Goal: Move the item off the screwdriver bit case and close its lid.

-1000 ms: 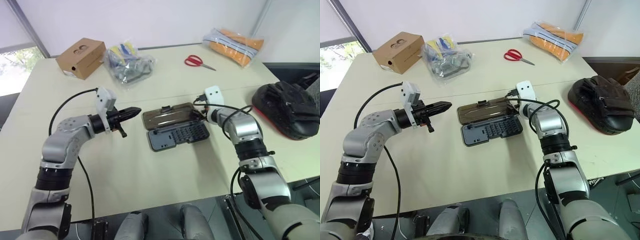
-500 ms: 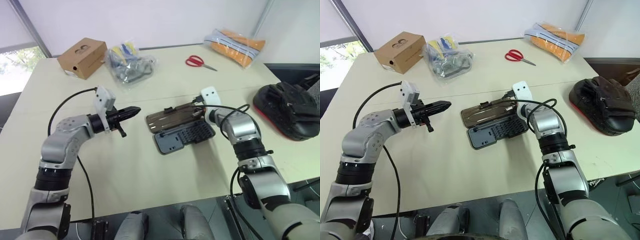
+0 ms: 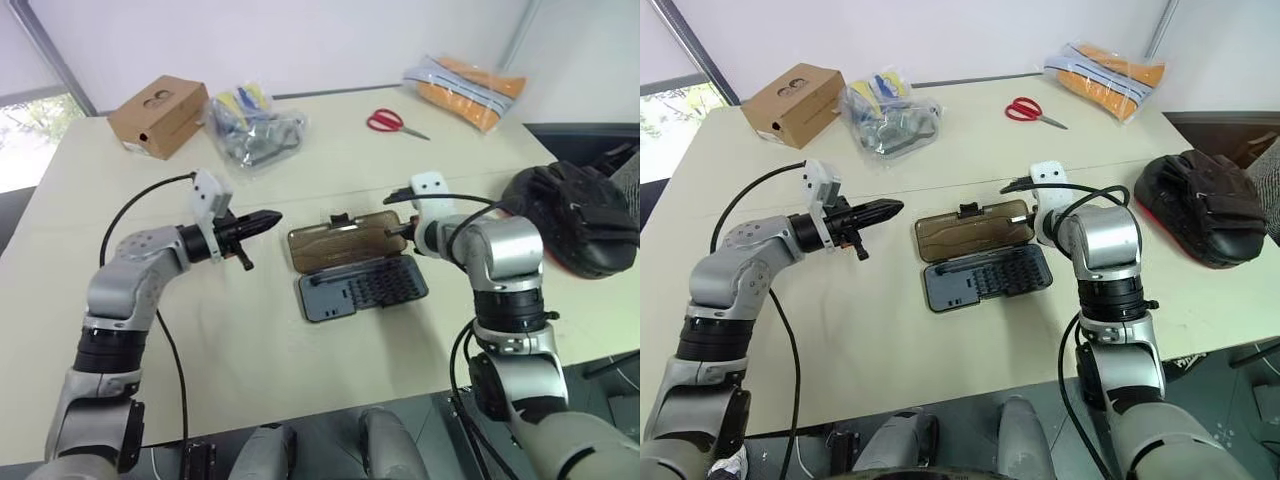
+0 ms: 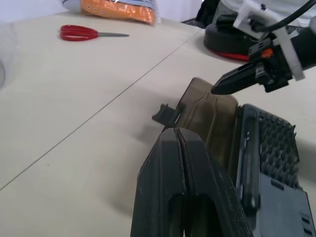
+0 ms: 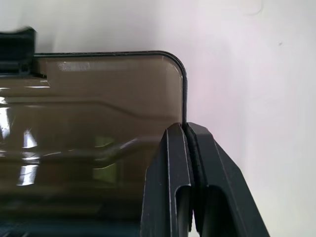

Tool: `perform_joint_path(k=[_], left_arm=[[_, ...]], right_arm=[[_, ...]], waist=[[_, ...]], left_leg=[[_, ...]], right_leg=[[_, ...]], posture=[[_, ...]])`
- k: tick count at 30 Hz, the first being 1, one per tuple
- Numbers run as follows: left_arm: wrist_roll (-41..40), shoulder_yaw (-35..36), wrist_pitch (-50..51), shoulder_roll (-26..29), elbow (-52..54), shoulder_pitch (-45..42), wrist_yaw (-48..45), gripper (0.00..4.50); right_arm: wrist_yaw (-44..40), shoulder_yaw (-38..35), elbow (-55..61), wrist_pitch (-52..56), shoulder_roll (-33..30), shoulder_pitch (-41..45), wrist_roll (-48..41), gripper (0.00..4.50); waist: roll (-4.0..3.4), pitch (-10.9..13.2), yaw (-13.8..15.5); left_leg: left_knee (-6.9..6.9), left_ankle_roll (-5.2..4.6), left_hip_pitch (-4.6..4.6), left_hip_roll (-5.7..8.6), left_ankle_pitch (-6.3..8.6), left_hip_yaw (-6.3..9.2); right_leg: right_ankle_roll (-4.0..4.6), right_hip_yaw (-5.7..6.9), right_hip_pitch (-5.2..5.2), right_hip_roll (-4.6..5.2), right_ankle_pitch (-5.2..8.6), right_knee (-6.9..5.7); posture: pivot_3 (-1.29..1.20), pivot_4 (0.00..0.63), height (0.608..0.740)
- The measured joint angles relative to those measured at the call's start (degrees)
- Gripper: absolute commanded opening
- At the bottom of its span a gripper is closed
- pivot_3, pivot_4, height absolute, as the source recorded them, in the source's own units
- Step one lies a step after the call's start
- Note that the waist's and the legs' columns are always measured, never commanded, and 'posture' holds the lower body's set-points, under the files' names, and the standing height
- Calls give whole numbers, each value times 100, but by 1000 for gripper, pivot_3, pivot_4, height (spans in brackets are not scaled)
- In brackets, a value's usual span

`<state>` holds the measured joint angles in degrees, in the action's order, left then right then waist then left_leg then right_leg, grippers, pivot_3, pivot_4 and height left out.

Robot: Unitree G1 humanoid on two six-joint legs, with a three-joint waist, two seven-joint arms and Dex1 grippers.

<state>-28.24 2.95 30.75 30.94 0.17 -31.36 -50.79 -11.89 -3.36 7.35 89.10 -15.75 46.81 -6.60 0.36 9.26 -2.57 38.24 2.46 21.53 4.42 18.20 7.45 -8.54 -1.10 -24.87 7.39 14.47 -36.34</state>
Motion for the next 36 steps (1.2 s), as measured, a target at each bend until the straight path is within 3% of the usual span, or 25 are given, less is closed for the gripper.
perform_joint_path(k=[7,18,21,27,34,36], left_arm=[[54,-18,-86,-2,-162,-56,-125,0],[139,-49,-109,-8,-182,-92,-160,0],[141,-50,-109,-15,-180,-92,-159,0],[145,-50,-108,-33,-179,-92,-151,0],[148,-49,-107,-77,-172,-91,-140,0],[148,-49,-107,-80,-170,-91,-134,0]], right_arm=[[284,-199,270,301,219,-39,-219,33],[299,-173,147,-192,-110,-63,-270,33],[257,-157,-58,-407,-111,-26,-272,895],[139,-39,-537,-779,-158,59,-273,3958],[0,220,-1507,-1510,-290,181,-212,3958],[-19,255,-1756,-1532,-290,191,-200,3451]], waist=[[0,0,13],[0,0,2],[0,0,2],[0,0,0],[0,0,2],[0,0,-1]], left_leg=[[0,1,0,2,-1,0],[-2,1,0,2,-1,-4],[-2,1,0,2,-1,-4],[-1,2,0,2,-1,-4],[-1,2,0,2,-1,-6],[-1,2,0,2,-1,-7]], right_leg=[[0,0,1,1,0,0],[0,0,-2,1,0,-1],[0,-1,-2,1,0,-1],[0,0,-2,1,0,-1],[0,-1,-1,2,0,0],[0,-1,-2,2,0,0]], posture=[[0,150,740],[0,150,740],[0,150,740],[0,150,740],[0,150,740],[0,150,740]])
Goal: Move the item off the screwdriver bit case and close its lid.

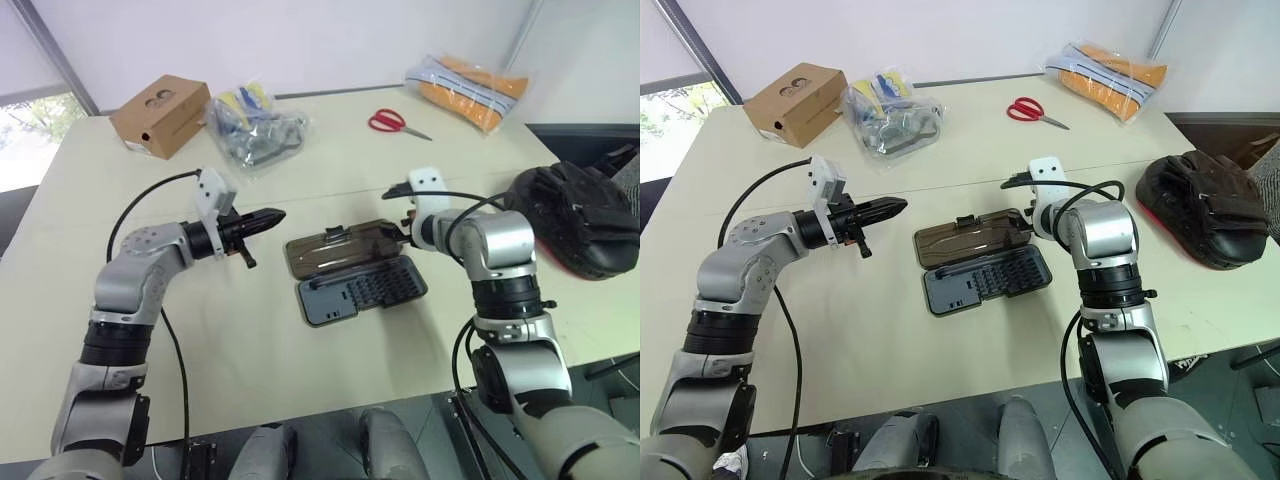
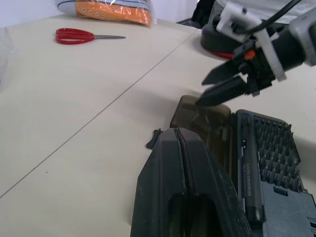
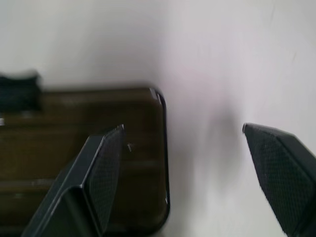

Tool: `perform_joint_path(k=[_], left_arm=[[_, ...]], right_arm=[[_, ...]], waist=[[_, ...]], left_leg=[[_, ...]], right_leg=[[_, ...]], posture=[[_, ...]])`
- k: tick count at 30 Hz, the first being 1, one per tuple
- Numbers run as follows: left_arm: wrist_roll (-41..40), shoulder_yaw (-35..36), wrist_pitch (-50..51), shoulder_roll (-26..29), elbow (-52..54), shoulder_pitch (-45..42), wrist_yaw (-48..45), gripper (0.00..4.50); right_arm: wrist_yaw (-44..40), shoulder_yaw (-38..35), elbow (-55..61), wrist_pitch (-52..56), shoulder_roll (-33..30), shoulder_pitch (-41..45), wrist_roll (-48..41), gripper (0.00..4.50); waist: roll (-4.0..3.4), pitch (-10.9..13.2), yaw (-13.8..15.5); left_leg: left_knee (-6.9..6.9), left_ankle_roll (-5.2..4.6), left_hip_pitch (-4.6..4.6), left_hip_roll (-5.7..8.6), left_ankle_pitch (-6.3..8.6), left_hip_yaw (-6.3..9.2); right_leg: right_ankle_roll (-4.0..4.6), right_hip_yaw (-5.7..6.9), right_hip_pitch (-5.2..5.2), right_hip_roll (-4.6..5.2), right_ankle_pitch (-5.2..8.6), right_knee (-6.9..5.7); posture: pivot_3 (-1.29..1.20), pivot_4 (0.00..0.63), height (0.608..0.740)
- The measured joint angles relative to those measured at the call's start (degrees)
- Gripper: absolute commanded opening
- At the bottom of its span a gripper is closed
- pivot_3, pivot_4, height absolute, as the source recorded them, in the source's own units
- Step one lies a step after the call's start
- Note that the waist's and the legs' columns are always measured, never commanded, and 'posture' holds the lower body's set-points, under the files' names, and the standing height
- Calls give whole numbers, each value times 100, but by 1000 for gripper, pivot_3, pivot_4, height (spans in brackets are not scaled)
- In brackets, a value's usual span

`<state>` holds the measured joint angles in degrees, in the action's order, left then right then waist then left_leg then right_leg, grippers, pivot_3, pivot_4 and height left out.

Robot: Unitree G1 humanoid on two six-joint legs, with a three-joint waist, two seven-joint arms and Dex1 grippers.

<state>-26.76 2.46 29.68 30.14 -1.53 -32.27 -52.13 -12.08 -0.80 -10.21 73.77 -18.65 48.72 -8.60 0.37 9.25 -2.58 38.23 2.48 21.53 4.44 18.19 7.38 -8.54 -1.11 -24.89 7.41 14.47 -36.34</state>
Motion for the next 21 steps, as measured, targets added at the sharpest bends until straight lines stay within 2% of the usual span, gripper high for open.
perform_joint_path(k=[1,2,4,6,7,17,21], left_arm=[[1,0,0,-3,1,2,6,0],[1,0,0,-13,9,1,13,0],[1,0,0,-34,18,3,25,0],[1,0,0,-35,46,20,45,0],[1,0,0,-35,59,25,46,0],[0,6,2,-32,143,93,117,0],[0,7,0,-30,143,93,122,0]], right_arm=[[-20,18,-87,-40,-3,24,0,3149],[-27,43,-161,-57,-5,72,11,2523],[-43,74,-247,-119,-31,105,46,1611],[-117,139,-261,-174,-41,106,43,423],[-133,168,-262,-177,-40,109,43,61],[-184,274,-173,-54,-100,88,73,61],[-86,200,401,601,-84,-66,55,61]], waist=[[0,0,0],[0,0,0],[0,0,0],[0,0,0],[0,0,3],[2,-1,19],[1,-1,20]], left_leg=[[0,0,0,0,0,0],[0,0,0,0,0,1],[0,1,0,-1,0,1],[0,1,-1,0,0,0],[1,1,-1,-1,0,1],[4,1,-2,1,-1,6],[2,1,-1,0,-1,11]], right_leg=[[0,0,0,0,0,0],[0,1,0,0,0,0],[0,1,0,0,0,-1],[0,1,0,0,0,0],[0,0,2,0,0,0],[0,2,9,1,0,1],[0,5,8,1,0,1]], posture=[[0,150,740],[0,150,740],[0,150,740],[0,150,740],[0,150,740],[0,150,740],[0,150,740]])
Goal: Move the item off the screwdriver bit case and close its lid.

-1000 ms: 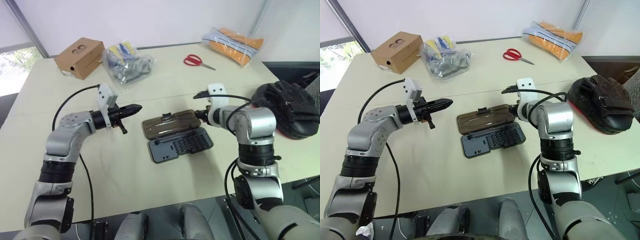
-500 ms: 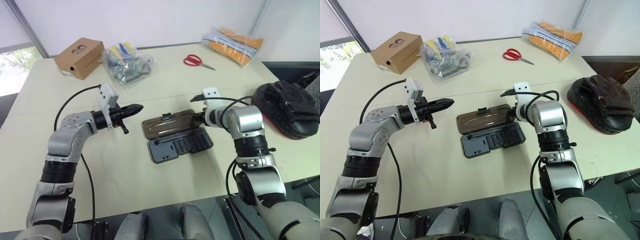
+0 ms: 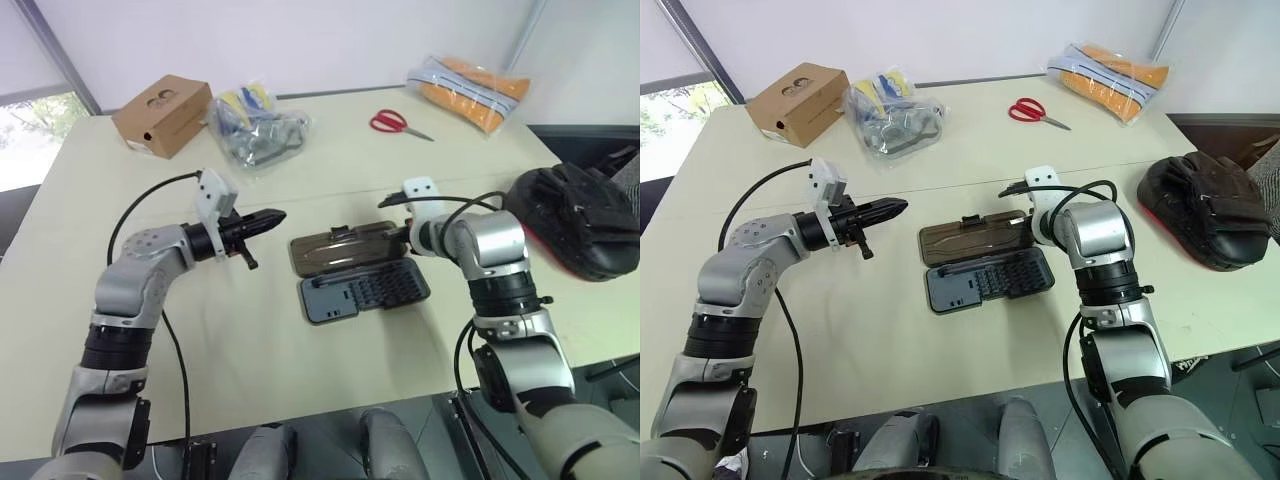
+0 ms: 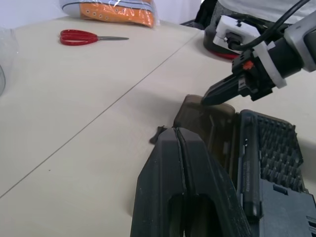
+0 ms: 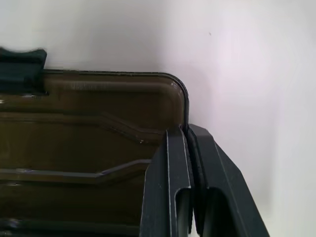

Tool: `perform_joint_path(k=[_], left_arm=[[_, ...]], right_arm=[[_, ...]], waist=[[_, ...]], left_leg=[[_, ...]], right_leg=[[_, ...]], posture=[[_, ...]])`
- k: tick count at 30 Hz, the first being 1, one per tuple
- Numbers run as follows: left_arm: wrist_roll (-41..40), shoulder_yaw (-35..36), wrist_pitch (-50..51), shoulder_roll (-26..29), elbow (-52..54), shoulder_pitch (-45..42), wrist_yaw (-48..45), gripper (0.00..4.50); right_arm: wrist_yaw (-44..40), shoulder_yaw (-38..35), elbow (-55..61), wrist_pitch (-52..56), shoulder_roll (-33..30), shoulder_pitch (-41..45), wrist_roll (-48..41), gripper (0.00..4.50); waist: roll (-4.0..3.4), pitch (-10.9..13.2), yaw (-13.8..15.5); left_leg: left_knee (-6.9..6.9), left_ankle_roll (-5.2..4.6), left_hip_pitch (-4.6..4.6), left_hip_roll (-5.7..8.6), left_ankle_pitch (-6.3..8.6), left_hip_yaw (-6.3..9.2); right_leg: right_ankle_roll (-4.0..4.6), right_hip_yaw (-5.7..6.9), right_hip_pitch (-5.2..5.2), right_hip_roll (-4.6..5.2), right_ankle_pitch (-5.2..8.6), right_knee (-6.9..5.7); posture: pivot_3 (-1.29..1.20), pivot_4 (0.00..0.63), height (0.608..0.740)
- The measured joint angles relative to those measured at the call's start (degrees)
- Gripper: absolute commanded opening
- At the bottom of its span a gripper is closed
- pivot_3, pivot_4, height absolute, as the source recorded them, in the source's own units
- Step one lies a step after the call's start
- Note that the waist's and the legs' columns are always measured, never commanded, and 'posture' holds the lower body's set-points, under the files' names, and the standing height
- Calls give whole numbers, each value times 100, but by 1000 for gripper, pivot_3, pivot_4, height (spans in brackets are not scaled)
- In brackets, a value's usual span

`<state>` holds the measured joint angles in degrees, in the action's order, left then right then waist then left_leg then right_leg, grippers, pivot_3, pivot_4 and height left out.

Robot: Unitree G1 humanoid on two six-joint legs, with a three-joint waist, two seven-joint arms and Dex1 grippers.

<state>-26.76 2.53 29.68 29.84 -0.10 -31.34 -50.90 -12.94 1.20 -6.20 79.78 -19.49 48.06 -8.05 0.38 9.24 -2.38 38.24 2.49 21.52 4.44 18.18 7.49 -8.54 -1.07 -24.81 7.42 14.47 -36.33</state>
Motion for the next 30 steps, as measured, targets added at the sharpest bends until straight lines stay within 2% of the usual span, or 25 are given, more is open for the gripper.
perform_joint_path(k=[4,8,20,30], left_arm=[[-1,2,-1,2,3,1,2,0],[0,1,-3,2,2,1,-23,0],[19,-15,-48,-20,-105,-42,-137,0],[37,-16,-52,-18,-106,-42,-141,0]], right_arm=[[153,-212,812,809,121,-275,-12,61],[286,-348,1494,1104,261,-633,-133,61],[716,-447,1900,1160,340,-901,-579,61],[1240,-580,2296,1146,204,-1253,-1425,61]], waist=[[0,0,1],[0,0,-6],[0,0,-13],[0,0,-9]], left_leg=[[-1,0,0,0,0,2],[-2,0,-1,0,0,1],[-3,0,-1,0,0,-1],[-3,0,-1,0,0,-1]], right_leg=[[0,1,0,0,0,0],[0,1,0,-1,0,0],[0,0,-2,-1,0,-1],[0,0,-1,-1,0,0]], posture=[[0,150,740],[0,150,740],[0,150,740],[0,150,740]])
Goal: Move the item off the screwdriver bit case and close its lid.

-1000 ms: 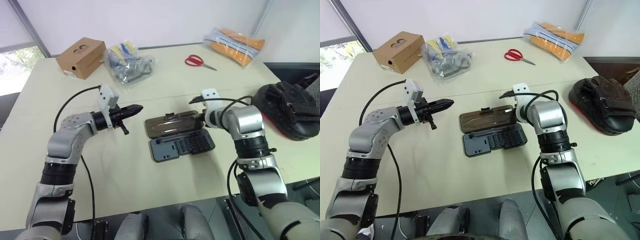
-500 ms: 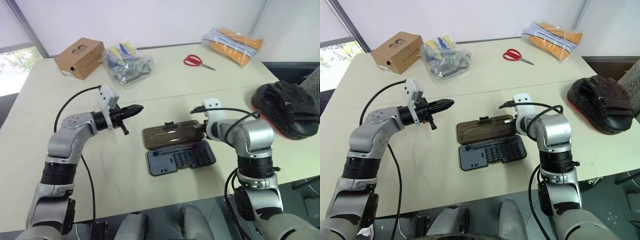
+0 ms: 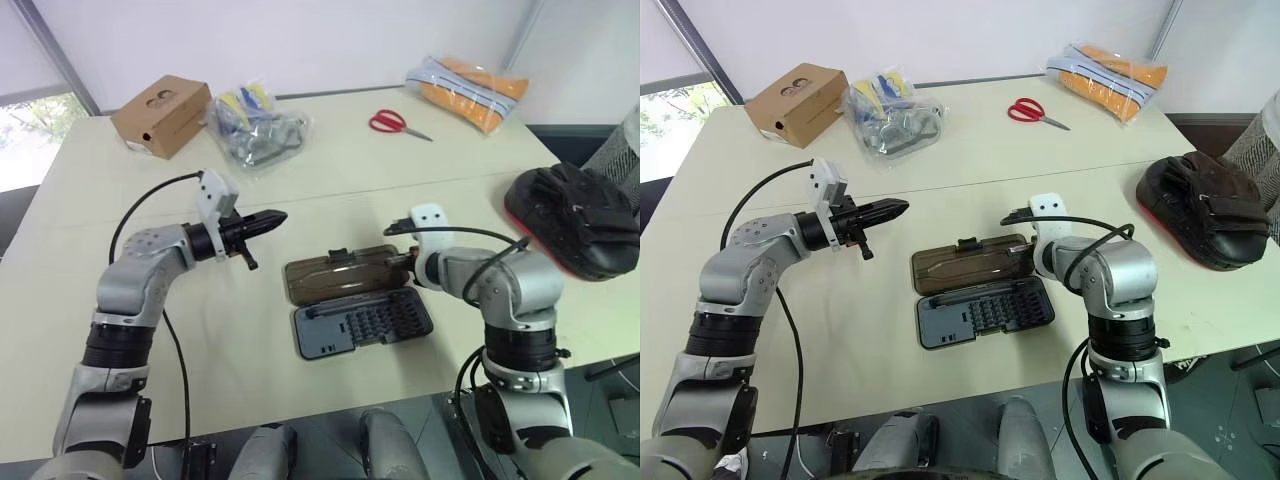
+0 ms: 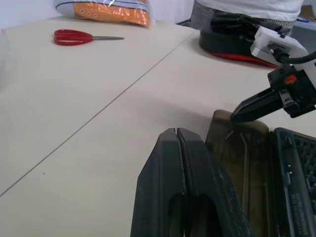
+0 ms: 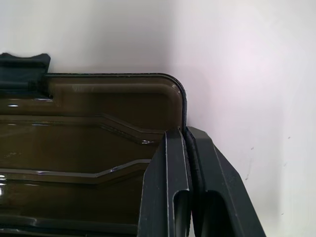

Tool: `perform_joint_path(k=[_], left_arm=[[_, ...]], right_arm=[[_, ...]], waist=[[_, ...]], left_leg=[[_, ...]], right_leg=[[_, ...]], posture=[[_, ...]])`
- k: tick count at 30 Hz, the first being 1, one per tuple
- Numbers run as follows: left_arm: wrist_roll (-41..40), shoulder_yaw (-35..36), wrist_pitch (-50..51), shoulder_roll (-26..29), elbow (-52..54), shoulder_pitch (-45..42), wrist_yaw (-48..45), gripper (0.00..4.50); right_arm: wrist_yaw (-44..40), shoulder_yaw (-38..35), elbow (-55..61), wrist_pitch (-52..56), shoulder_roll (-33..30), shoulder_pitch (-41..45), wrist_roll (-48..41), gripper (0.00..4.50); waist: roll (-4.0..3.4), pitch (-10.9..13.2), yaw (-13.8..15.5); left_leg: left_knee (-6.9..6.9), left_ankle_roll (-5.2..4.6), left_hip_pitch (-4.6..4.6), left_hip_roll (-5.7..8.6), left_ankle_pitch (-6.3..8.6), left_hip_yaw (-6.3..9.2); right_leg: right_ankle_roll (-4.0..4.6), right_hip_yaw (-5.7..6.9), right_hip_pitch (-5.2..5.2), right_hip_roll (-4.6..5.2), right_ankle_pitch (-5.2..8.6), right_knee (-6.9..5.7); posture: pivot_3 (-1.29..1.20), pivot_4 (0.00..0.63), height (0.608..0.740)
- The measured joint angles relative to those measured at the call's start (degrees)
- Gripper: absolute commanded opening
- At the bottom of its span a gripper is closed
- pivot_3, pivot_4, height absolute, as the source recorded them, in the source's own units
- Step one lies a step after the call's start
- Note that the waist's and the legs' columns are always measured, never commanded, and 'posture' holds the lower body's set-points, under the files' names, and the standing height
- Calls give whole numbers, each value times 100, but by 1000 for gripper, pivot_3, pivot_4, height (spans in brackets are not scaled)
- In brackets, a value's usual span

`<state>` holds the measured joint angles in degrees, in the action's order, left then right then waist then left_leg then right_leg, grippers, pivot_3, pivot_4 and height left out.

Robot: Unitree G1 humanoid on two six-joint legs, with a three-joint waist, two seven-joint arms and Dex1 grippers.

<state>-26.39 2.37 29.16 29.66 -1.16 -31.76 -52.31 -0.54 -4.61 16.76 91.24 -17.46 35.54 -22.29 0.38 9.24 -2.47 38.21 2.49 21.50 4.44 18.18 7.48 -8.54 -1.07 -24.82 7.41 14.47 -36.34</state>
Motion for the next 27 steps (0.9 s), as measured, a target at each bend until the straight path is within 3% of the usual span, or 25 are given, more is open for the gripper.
perform_joint_path(k=[9,12,19,27], left_arm=[[2,0,0,1,0,0,0,0],[2,0,0,1,0,0,0,0],[3,-1,0,1,0,0,-11,0],[-248,-136,217,96,191,57,-552,0]], right_arm=[[713,-26,87,9,-142,-94,-876,61],[906,-30,87,29,-159,-94,-1073,850],[1189,-123,109,88,-103,-106,-1468,4345],[949,42,538,88,-250,-73,-1395,4437]], waist=[[0,0,0],[0,0,0],[0,0,-1],[0,0,-1]], left_leg=[[0,0,0,-1,0,0],[0,0,0,-1,0,0],[0,0,0,-1,0,-2],[1,-1,1,0,0,-2]], right_leg=[[0,0,0,0,0,1],[0,0,0,0,0,0],[0,-1,1,0,0,1],[0,-1,0,0,0,1]], posture=[[0,150,740],[0,150,740],[0,150,740],[0,150,740]])
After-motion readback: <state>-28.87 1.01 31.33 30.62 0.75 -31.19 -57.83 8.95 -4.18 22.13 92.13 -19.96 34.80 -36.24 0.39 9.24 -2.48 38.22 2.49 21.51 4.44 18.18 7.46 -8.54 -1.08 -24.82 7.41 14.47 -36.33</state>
